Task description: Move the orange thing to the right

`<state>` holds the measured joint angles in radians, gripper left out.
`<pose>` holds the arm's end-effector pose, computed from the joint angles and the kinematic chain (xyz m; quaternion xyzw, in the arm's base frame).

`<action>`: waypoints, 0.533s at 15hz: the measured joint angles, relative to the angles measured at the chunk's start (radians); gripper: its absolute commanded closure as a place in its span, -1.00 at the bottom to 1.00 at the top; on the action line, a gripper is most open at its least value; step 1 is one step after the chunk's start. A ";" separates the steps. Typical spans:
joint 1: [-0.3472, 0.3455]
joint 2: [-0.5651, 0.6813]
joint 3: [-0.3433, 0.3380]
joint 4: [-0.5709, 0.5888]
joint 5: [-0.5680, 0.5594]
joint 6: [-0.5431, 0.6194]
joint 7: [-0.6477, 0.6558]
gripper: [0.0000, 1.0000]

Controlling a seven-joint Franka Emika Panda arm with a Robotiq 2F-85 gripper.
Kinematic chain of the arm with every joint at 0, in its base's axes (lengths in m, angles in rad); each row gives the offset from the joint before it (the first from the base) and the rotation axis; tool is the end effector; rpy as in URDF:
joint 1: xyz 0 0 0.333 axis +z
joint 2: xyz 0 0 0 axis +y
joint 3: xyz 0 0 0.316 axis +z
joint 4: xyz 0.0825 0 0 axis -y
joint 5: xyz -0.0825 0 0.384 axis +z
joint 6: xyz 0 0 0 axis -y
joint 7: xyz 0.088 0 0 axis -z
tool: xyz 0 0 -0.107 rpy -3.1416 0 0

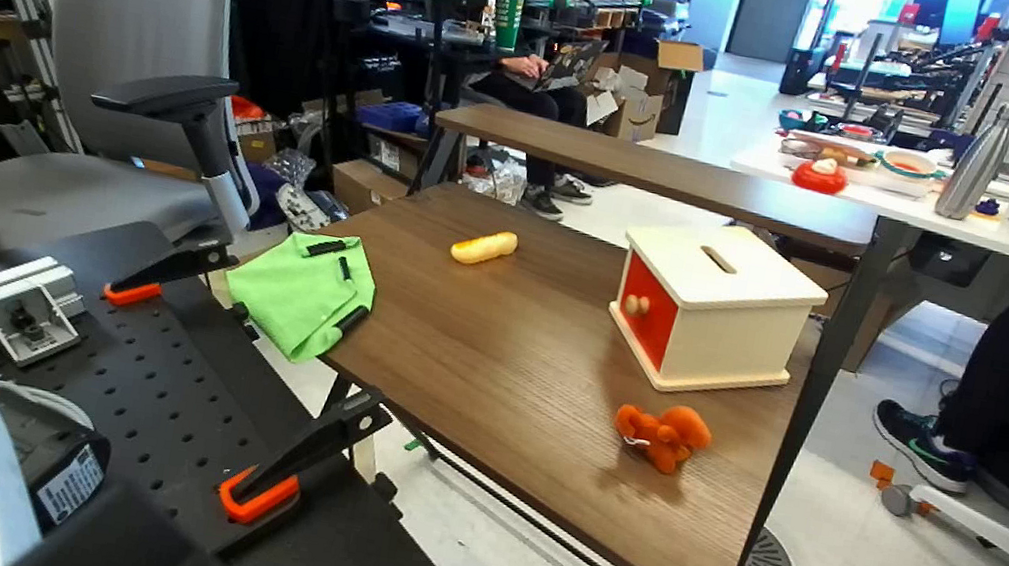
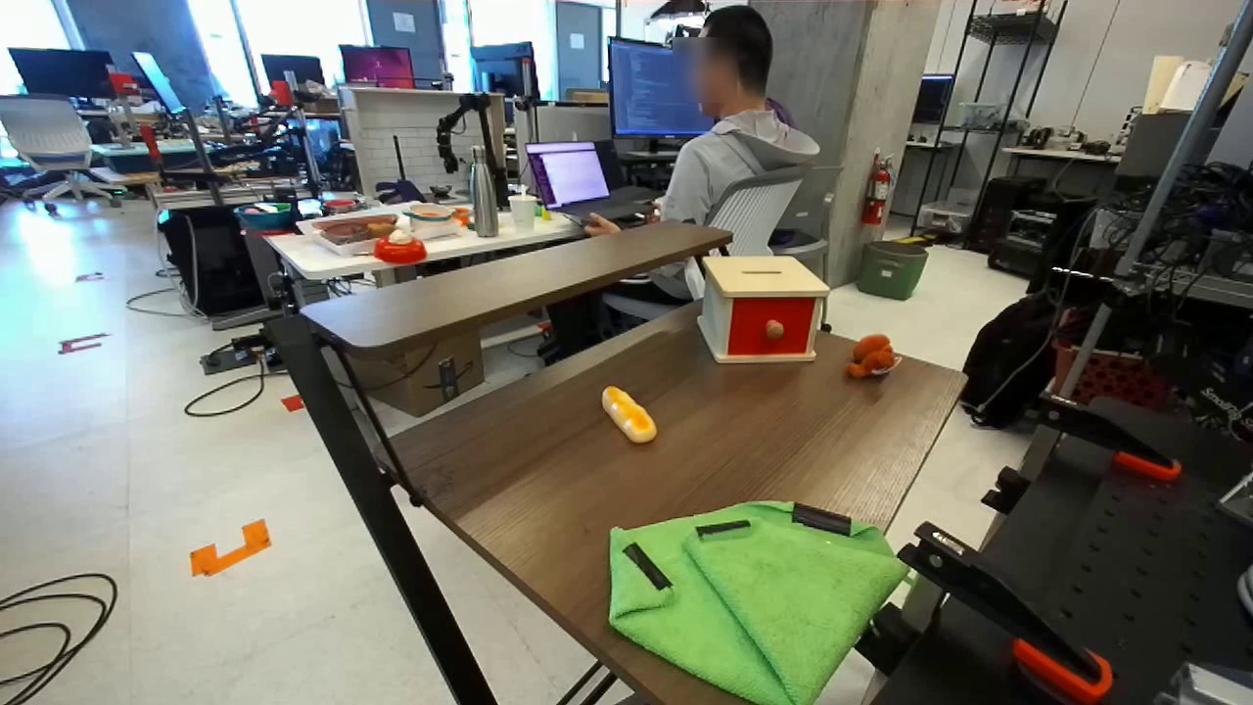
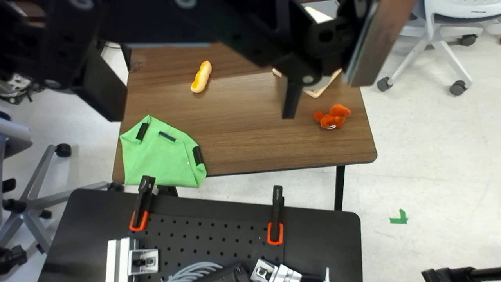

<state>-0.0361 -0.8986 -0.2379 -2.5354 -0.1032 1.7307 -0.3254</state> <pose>0.2793 -0.1026 0.5440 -0.9957 -0.0720 -0.0495 0.0299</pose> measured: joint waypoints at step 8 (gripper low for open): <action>0.044 0.257 0.162 -0.133 0.077 0.406 0.245 -1.00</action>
<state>0.0075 -0.6413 -0.0756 -2.6684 -0.0263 2.1367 -0.0806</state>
